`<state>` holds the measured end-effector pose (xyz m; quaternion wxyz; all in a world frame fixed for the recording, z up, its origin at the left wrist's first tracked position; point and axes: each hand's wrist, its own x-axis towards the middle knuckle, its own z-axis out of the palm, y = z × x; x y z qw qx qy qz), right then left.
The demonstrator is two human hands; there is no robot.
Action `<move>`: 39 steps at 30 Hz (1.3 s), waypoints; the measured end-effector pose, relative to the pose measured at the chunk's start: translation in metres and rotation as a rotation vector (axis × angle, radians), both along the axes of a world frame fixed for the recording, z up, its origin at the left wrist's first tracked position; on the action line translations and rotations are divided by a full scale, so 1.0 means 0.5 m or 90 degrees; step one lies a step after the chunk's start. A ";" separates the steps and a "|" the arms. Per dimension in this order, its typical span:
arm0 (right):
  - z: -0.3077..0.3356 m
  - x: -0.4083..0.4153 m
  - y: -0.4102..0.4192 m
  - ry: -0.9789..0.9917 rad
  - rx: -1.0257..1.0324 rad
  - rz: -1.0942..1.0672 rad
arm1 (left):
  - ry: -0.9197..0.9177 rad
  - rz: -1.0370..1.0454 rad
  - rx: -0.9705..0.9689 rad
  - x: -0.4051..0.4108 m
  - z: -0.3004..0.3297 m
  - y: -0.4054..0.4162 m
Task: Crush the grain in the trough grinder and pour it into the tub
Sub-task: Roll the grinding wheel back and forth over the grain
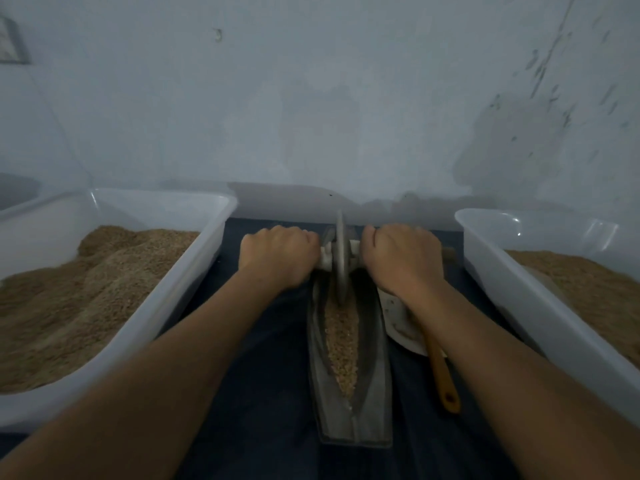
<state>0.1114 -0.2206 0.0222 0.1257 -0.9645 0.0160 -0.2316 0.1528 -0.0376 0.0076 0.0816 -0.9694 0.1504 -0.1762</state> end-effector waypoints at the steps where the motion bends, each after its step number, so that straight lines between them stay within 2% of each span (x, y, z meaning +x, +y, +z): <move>1: 0.000 -0.020 0.005 -0.008 -0.037 0.004 | -0.024 -0.013 0.011 -0.025 -0.008 0.009; 4: -0.025 -0.116 0.006 -0.089 -0.060 0.054 | -0.090 -0.077 0.003 -0.124 -0.038 0.042; 7: -0.058 -0.198 -0.015 -0.157 -0.072 0.076 | -0.154 -0.121 -0.134 -0.221 -0.049 0.064; 10: -0.071 -0.219 -0.021 -0.190 -0.099 0.097 | -0.149 -0.129 -0.177 -0.245 -0.057 0.060; 12: -0.071 -0.192 -0.021 -0.193 -0.095 0.087 | -0.150 -0.095 -0.155 -0.211 -0.042 0.046; 16: -0.057 -0.073 -0.038 -0.032 -0.148 0.024 | -0.145 0.002 -0.006 -0.070 -0.008 -0.014; 17: -0.048 -0.048 -0.037 -0.008 -0.181 0.007 | -0.112 0.012 -0.011 -0.037 0.001 -0.024; 19: -0.033 -0.013 -0.035 0.017 -0.148 0.003 | -0.027 0.031 -0.055 0.014 0.020 -0.035; 21: -0.029 -0.006 -0.029 0.004 -0.137 0.017 | 0.006 0.036 -0.087 0.023 0.024 -0.032; 26: -0.058 -0.111 -0.024 -0.078 -0.082 0.061 | -0.127 -0.055 -0.012 -0.117 -0.029 0.020; 30: -0.072 -0.203 -0.028 -0.133 -0.103 0.110 | -0.194 -0.134 -0.187 -0.231 -0.050 0.054; 32: -0.076 -0.217 -0.029 -0.156 -0.099 0.113 | -0.210 -0.143 -0.210 -0.248 -0.054 0.060; 34: -0.074 -0.206 -0.026 -0.174 -0.111 0.103 | -0.175 -0.145 -0.222 -0.231 -0.045 0.060; 35: -0.069 -0.190 -0.024 -0.171 -0.117 0.094 | -0.149 -0.134 -0.195 -0.208 -0.036 0.057; 37: -0.050 -0.137 -0.019 -0.088 -0.112 0.074 | -0.109 -0.096 -0.039 -0.143 -0.028 0.039; 38: -0.037 -0.103 -0.016 -0.029 -0.107 0.067 | -0.087 -0.067 -0.004 -0.106 -0.027 0.027; 39: -0.027 -0.068 -0.014 0.006 -0.108 0.054 | -0.046 -0.018 -0.037 -0.068 -0.020 0.016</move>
